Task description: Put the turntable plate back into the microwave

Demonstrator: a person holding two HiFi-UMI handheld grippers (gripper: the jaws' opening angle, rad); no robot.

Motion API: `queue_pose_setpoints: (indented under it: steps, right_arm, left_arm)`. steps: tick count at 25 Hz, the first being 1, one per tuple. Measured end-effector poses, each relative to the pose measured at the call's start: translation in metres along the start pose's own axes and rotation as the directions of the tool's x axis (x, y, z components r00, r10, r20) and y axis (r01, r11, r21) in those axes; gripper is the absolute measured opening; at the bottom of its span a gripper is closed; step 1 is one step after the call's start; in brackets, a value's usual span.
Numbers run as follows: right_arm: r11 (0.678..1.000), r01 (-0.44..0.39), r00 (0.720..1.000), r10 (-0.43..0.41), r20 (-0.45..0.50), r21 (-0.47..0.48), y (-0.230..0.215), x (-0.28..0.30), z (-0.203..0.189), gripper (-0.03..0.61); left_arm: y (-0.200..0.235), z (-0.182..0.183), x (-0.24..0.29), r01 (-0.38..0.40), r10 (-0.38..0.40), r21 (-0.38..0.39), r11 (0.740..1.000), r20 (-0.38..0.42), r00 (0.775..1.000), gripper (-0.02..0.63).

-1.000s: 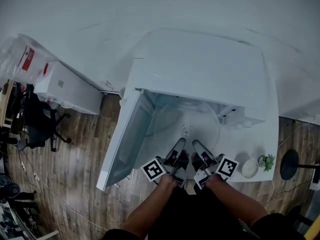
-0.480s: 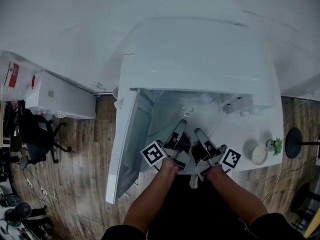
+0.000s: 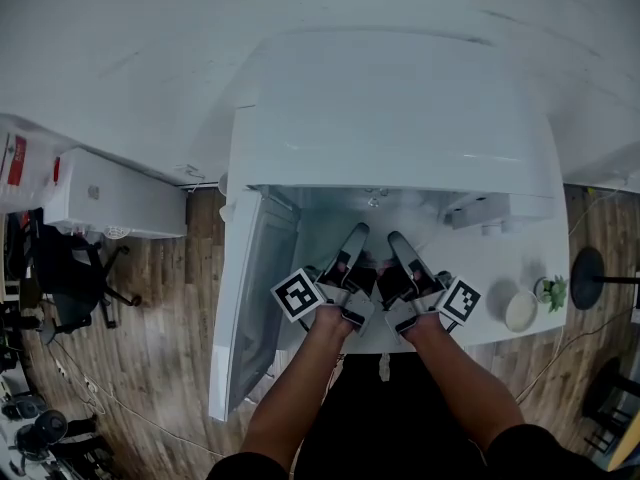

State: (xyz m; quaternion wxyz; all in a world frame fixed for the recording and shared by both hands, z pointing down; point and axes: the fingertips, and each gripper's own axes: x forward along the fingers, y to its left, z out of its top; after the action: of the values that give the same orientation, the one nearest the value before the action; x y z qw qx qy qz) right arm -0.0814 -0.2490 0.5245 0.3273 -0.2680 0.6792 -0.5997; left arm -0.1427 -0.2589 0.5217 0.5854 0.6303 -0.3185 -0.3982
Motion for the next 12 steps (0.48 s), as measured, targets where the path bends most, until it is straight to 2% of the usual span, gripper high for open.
queue_pose_setpoints:
  steps: [4,6,9,12]
  right_arm:
    - [0.999,0.008,1.0,-0.008,0.019,-0.034,-0.005,0.016,0.017,0.044]
    - [0.999,0.009,1.0,-0.008,0.019,-0.032,-0.007,0.022,0.022,0.045]
    - [0.999,-0.006,1.0,0.007,0.013,-0.035,-0.006,0.026,0.026,0.047]
    - [0.997,0.002,1.0,-0.003,-0.007,-0.071,-0.006,0.035,0.027,0.057]
  left_arm:
    - [0.002,0.0,-0.004,0.002,-0.002,0.037,0.999,0.011,1.0,0.103]
    - [0.003,0.0,-0.003,-0.012,0.011,0.053,0.999,0.022,1.0,0.06]
    - [0.003,0.003,0.001,-0.024,0.021,0.057,0.998,0.049,0.999,0.052]
    - [0.002,0.01,0.004,0.0,-0.005,0.06,0.998,0.076,0.997,0.057]
